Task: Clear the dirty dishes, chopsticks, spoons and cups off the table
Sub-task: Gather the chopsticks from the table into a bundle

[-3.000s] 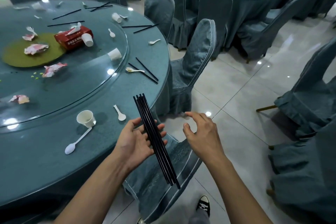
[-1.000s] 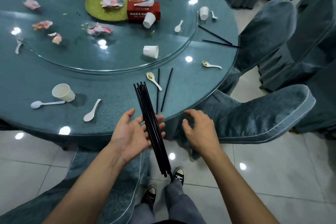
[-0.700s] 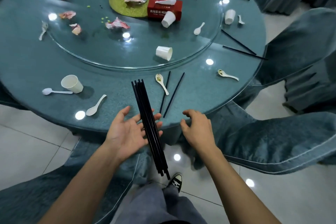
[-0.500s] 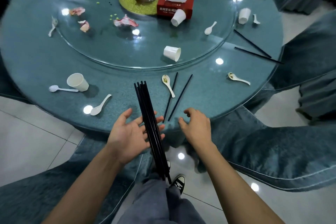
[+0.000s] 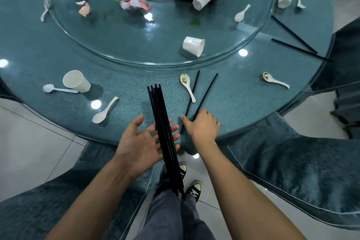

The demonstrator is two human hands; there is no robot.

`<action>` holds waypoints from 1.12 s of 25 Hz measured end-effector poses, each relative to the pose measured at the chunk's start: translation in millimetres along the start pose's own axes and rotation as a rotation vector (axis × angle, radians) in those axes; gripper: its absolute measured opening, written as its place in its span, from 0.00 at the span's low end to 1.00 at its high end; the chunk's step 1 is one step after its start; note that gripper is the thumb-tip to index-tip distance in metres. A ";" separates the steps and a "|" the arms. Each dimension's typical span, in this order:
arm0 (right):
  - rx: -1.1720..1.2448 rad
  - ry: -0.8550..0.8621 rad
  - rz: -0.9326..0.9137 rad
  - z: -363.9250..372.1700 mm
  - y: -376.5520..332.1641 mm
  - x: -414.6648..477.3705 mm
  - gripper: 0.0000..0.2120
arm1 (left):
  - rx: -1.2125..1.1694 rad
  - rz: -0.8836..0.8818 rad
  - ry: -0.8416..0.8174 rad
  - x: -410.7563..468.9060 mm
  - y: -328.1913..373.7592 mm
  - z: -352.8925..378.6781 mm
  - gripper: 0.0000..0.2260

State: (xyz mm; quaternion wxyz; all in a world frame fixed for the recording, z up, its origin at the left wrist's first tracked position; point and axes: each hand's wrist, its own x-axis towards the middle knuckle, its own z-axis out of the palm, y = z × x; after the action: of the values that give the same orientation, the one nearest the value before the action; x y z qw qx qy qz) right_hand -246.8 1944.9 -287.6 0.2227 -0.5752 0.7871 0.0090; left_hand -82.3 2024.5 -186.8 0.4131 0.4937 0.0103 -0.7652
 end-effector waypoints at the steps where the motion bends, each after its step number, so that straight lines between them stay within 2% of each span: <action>1: -0.015 0.002 0.012 2.5 -3.3 3.4 0.35 | -0.008 -0.003 0.001 2.9 1.0 -1.2 0.31; 6: -0.008 0.002 0.080 7.7 -6.2 16.5 0.21 | -0.039 -0.024 0.009 13.4 5.6 -5.5 0.30; 10: 0.016 0.016 0.143 5.1 9.6 19.5 0.17 | -0.034 -0.035 0.009 19.7 7.6 0.3 0.31; 16: -0.008 0.006 0.095 5.9 22.2 14.4 0.12 | -0.010 -0.036 -0.006 23.8 4.8 5.6 0.31; 23: 0.198 0.049 0.080 -28.6 49.2 -17.8 0.08 | 0.018 -0.057 -0.018 34.9 -2.8 20.2 0.31; 28: 0.469 -0.032 -0.037 -77.0 48.5 -52.9 0.04 | 0.025 -0.059 -0.043 48.6 -6.3 41.1 0.31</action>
State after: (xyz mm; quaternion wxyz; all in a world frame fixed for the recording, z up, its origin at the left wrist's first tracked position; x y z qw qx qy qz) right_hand -304.4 1988.2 -211.0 0.3631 -0.5219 0.7531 -0.1691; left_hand -125.4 1981.0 -205.4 0.3844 0.4819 0.0064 -0.7874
